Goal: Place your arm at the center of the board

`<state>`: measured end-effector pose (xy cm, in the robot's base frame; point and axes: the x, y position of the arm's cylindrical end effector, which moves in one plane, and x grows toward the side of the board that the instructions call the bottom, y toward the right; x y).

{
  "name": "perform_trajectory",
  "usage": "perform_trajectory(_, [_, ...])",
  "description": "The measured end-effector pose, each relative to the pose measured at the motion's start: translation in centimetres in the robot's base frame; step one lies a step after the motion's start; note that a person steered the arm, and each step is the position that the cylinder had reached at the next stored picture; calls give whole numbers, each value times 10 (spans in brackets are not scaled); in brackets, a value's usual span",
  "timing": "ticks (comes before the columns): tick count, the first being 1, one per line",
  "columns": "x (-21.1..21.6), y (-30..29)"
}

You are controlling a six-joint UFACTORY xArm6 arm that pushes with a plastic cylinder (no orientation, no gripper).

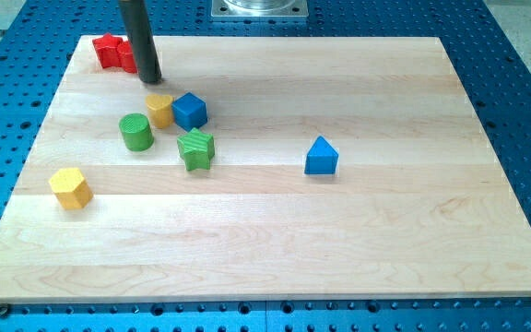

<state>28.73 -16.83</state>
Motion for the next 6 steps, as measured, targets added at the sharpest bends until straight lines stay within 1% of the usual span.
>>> perform_trajectory(2, [1,0])
perform_trajectory(3, [17,8])
perform_trajectory(4, [38,81])
perform_trajectory(5, [70,162])
perform_trajectory(6, [128,170])
